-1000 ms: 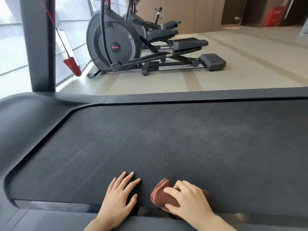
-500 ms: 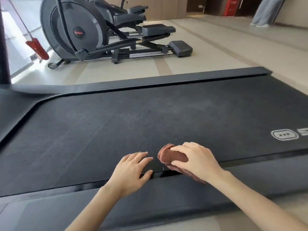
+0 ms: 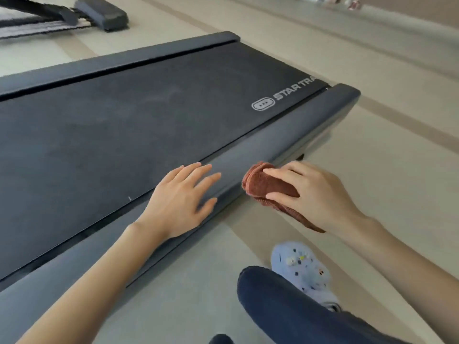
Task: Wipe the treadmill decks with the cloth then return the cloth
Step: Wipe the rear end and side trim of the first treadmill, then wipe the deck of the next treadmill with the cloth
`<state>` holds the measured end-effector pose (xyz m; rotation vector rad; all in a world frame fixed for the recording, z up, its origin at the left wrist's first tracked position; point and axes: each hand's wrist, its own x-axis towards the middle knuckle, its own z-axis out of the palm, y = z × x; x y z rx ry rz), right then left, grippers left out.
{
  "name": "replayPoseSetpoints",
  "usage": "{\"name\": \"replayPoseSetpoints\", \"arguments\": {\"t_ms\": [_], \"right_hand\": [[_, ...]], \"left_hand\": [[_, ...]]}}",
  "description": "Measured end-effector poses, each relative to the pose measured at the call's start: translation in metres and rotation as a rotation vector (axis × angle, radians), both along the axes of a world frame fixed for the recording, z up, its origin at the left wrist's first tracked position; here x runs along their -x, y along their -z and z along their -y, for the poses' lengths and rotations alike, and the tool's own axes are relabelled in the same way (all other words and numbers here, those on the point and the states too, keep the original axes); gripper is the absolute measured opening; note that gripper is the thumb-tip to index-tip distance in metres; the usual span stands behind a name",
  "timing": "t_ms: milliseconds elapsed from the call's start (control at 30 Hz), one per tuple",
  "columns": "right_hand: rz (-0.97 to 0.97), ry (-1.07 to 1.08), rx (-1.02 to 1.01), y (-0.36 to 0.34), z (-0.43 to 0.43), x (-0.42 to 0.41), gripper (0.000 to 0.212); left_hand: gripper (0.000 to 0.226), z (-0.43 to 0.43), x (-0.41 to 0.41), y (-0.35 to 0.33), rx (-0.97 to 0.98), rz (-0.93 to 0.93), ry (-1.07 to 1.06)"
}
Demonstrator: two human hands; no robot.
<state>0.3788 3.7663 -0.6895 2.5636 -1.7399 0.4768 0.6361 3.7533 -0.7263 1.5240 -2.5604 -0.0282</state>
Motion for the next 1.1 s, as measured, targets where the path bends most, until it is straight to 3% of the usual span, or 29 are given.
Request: {"name": "replayPoseSetpoints", "arguments": {"t_ms": [200,400,567,833,1100], "right_hand": [[-0.074,0.165,-0.054,0.003,-0.023,0.056,0.041],[-0.030,0.286,-0.090,0.008,-0.037,0.112,0.042],[0.006,0.405,-0.093,0.016,-0.045,0.181,0.043],[-0.013,0.469,-0.180,0.021,-0.049,0.314,0.045],[-0.035,0.560,-0.236,0.008,-0.027,0.400,0.047]], "left_hand": [[0.052,0.001,0.066,0.004,-0.011,-0.021,0.182],[0.058,0.012,0.122,0.002,-0.039,0.037,0.265],[0.049,0.023,0.196,0.006,-0.039,0.097,0.368],[0.054,0.050,0.323,0.003,-0.054,0.206,0.436],[0.055,0.083,0.442,-0.004,-0.066,0.168,0.508]]}}
